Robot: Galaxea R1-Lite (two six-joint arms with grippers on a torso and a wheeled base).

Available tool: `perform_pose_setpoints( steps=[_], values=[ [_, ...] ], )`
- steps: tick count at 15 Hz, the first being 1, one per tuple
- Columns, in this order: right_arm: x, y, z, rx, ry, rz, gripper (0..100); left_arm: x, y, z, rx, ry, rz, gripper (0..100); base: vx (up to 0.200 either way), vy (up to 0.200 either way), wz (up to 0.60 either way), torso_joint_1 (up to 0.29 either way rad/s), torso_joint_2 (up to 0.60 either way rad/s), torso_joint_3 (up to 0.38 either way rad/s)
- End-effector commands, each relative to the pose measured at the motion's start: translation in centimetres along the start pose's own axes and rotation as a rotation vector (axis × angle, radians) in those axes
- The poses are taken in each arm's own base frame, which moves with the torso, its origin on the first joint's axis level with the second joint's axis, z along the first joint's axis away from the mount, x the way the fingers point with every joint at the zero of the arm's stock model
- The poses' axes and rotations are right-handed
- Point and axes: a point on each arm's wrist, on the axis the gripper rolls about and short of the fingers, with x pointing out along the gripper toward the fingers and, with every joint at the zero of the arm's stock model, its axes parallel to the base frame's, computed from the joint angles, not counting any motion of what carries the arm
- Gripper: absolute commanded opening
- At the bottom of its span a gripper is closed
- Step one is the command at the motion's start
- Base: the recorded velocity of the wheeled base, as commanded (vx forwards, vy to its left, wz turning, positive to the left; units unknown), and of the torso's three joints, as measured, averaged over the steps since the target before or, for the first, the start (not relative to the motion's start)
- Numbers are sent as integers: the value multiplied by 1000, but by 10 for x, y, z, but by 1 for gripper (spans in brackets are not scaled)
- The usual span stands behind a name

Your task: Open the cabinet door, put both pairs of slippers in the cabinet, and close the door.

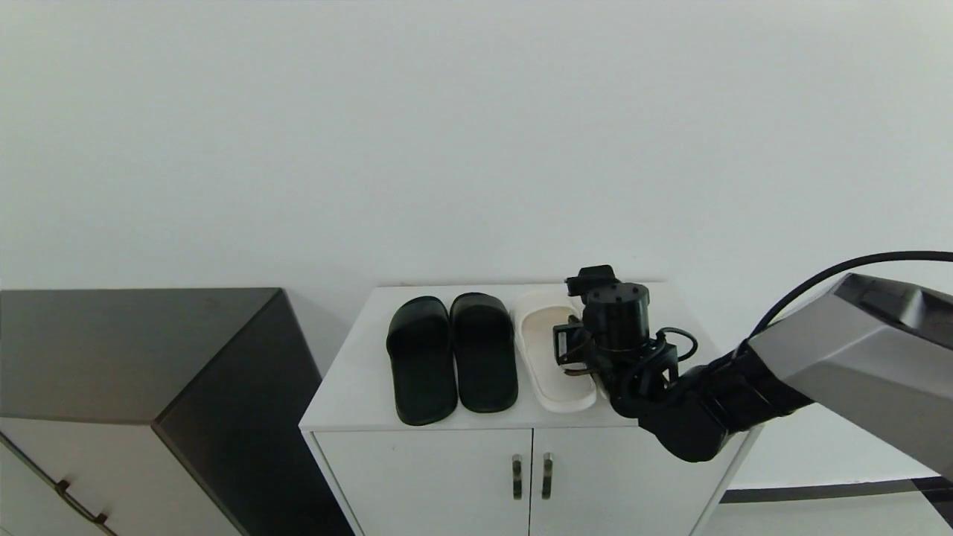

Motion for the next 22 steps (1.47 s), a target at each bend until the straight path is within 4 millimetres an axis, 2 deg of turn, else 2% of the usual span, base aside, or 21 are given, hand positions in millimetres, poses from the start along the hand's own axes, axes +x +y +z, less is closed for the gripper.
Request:
perform_pose_setpoints(
  steps=[1, 5, 6, 7, 11, 15, 18, 22],
  values=[
    [-40, -19, 27, 14, -27, 55, 0, 0, 0, 0, 0, 0, 0, 0, 0, 0, 0, 0, 0, 0],
    [-95, -42, 37, 10, -12, 214, 0, 0, 0, 0, 0, 0, 0, 0, 0, 0, 0, 0, 0, 0],
    [-101, -42, 36, 5, -3, 245, 0, 0, 0, 0, 0, 0, 0, 0, 0, 0, 0, 0, 0, 0],
    [-118, -34, 32, -15, 29, 322, 0, 0, 0, 0, -1, 0, 0, 0, 0, 0, 0, 0, 0, 0],
    [-129, -20, 29, -31, 41, 387, 0, 0, 0, 0, -1, 0, 0, 0, 0, 0, 0, 0, 0, 0],
    [-136, -18, 33, -25, 25, 410, 0, 0, 0, 0, -6, 0, 0, 0, 0, 0, 0, 0, 0, 0],
    [-152, -21, 28, -53, 54, 434, 0, 0, 0, 0, -5, 0, 0, 0, 0, 0, 0, 0, 0, 0],
    [-159, -26, 23, -63, 69, 438, 0, 0, 0, 0, -5, 0, 0, 0, -200, 0, 0, 7, 4, 1]
  ],
)
